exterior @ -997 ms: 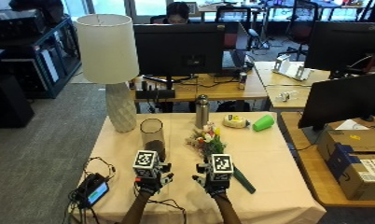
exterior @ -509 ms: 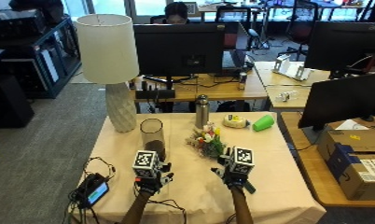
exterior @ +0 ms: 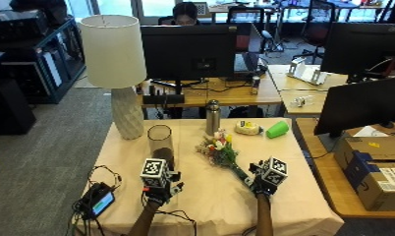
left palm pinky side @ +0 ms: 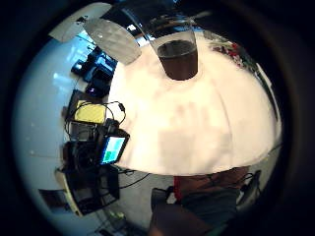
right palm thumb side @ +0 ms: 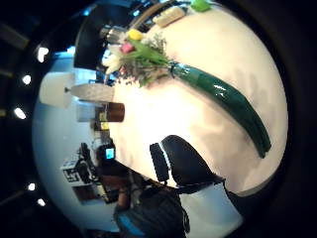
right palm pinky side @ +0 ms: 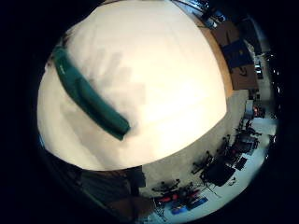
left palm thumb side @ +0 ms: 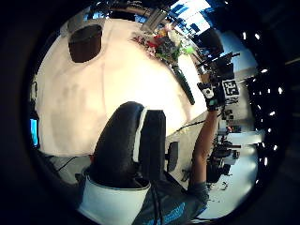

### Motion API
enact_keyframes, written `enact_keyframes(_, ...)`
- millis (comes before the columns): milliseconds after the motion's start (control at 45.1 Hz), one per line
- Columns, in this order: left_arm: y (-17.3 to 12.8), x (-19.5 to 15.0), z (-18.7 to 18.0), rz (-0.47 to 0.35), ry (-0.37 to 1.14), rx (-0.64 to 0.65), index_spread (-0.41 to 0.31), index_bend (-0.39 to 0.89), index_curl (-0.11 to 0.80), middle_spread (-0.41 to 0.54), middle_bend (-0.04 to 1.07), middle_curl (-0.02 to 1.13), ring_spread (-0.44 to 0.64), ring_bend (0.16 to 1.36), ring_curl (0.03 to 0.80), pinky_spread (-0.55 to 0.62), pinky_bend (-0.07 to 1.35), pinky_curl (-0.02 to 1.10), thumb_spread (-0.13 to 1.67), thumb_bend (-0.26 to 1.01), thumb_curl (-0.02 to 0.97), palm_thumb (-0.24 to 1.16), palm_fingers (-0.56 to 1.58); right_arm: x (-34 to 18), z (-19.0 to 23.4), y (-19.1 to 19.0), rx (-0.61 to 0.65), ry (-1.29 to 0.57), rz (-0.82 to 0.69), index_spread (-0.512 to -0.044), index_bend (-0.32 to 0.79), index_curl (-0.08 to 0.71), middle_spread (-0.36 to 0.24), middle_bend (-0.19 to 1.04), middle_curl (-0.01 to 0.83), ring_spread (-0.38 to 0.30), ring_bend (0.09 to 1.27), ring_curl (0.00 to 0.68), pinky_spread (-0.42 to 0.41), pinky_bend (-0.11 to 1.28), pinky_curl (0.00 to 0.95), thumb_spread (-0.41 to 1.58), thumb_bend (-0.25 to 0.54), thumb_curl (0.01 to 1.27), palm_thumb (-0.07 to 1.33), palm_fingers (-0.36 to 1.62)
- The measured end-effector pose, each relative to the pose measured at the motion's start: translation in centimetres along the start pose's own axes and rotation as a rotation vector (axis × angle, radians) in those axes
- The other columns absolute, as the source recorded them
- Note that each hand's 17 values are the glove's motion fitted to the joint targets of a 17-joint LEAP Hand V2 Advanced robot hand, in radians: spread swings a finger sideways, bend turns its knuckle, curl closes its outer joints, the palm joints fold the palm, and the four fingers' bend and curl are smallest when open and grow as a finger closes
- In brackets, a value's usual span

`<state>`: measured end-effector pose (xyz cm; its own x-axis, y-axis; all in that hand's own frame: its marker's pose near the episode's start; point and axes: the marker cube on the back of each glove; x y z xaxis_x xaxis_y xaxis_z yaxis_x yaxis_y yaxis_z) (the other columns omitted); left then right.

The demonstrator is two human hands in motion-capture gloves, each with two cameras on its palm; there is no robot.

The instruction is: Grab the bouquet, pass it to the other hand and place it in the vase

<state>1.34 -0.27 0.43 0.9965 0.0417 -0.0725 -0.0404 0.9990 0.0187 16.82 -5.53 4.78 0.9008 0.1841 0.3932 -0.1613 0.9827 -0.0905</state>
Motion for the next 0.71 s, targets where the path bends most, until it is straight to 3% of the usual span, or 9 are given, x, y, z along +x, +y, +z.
enact_keyframes(111,0.2,0.1,0.1,0.003,-0.001,-0.018,-0.059,0.12,0.232,0.134,0.24,0.35,0.40,0.59,0.263,0.46,0.45,0.32,1.10,-0.02,0.268,0.06,0.10,-1.3,-0.5,1.6,-0.066,-0.029,0.040,-0.408,0.10,0.176,-0.020,0.17,0.255,0.177,0.21,0.232,0.291,0.57,0.352,1.05,-0.020,0.31,0.44,-0.11)
enact_keyframes(244,0.1,-0.1,0.1,-0.003,-0.013,-0.015,-0.059,0.12,0.234,0.136,0.24,0.35,0.40,0.60,0.264,0.46,0.45,0.33,1.10,-0.02,0.271,0.06,0.10,-3.6,1.4,0.0,-0.073,-0.231,-0.204,-0.405,0.10,0.171,-0.018,0.18,0.263,0.177,0.21,0.237,0.291,0.56,0.346,1.04,-0.020,0.32,0.46,-0.10)
enact_keyframes(332,-0.1,-0.3,0.4,0.003,-0.005,-0.006,-0.059,0.12,0.235,0.137,0.24,0.35,0.40,0.60,0.265,0.46,0.45,0.33,1.10,-0.02,0.272,0.06,0.10,-2.6,2.4,-0.5,-0.083,-0.085,-0.063,-0.401,0.11,0.171,-0.017,0.18,0.268,0.170,0.20,0.238,0.291,0.55,0.343,1.04,-0.017,0.32,0.48,-0.09)
enact_keyframes(532,0.2,-0.5,0.1,-0.009,-0.008,0.002,-0.059,0.12,0.238,0.138,0.24,0.36,0.40,0.60,0.266,0.46,0.45,0.33,1.10,-0.02,0.274,0.06,0.10,-2.3,4.0,-0.4,-0.168,-0.016,0.015,-0.390,0.11,0.172,-0.016,0.18,0.276,0.164,0.22,0.247,0.288,0.53,0.341,1.03,-0.015,0.34,0.54,-0.08)
enact_keyframes(620,0.1,-0.6,0.2,-0.009,-0.004,0.005,-0.059,0.12,0.239,0.138,0.24,0.36,0.40,0.60,0.267,0.46,0.45,0.33,1.09,-0.02,0.276,0.06,0.10,-1.2,4.2,-0.1,-0.160,0.048,0.103,-0.365,0.11,0.172,-0.023,0.19,0.284,0.141,0.31,0.266,0.266,0.56,0.342,1.04,0.039,0.37,0.68,0.11)
enact_keyframes(709,0.2,-0.6,0.3,-0.008,0.001,-0.005,-0.059,0.12,0.240,0.138,0.24,0.36,0.40,0.60,0.268,0.46,0.45,0.33,1.09,-0.02,0.277,0.06,0.10,0.0,3.8,-0.2,-0.080,0.134,0.215,-0.324,0.23,0.222,-0.034,0.22,0.300,0.101,0.33,0.271,0.248,0.49,0.318,1.05,0.054,0.39,0.75,0.29)
